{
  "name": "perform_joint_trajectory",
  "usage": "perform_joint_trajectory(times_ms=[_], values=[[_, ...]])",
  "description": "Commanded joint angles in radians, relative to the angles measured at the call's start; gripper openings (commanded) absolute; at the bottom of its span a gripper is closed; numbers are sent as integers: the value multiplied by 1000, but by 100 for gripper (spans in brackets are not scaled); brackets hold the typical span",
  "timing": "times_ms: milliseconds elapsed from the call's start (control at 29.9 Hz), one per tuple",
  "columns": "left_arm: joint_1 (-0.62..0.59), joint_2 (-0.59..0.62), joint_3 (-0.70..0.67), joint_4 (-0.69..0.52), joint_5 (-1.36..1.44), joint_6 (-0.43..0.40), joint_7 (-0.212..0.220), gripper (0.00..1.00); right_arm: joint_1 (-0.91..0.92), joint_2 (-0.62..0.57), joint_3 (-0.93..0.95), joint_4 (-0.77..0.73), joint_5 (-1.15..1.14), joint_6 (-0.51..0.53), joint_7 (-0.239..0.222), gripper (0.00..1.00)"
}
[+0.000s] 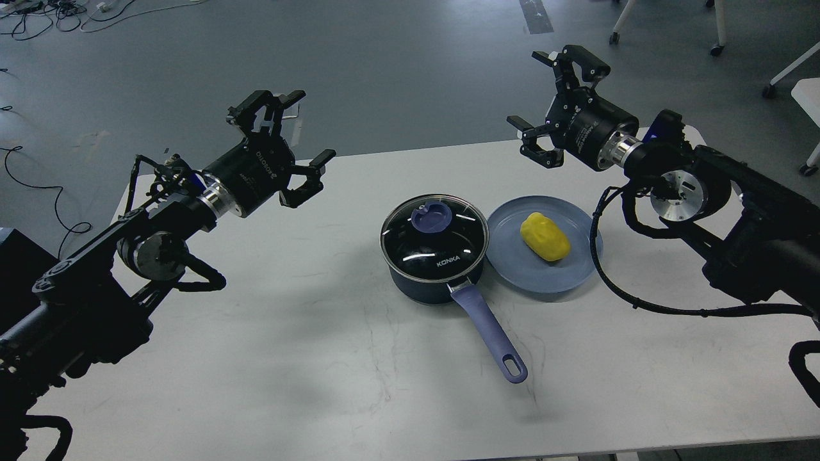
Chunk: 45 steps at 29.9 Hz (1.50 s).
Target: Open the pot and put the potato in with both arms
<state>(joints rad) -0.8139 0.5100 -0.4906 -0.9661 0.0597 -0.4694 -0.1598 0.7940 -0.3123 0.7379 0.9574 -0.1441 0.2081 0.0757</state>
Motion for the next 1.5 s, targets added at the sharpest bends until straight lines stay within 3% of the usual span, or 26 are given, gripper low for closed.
perform_joint_trajectory(times_ms=[0,1470], values=[[4,1,0,-5,-1,9,-3,100,25,1,-2,-2,0,-1,1,100],[-10,-19,1,-3,3,23,3,100,51,6,-25,-6,-9,-7,-1,100]])
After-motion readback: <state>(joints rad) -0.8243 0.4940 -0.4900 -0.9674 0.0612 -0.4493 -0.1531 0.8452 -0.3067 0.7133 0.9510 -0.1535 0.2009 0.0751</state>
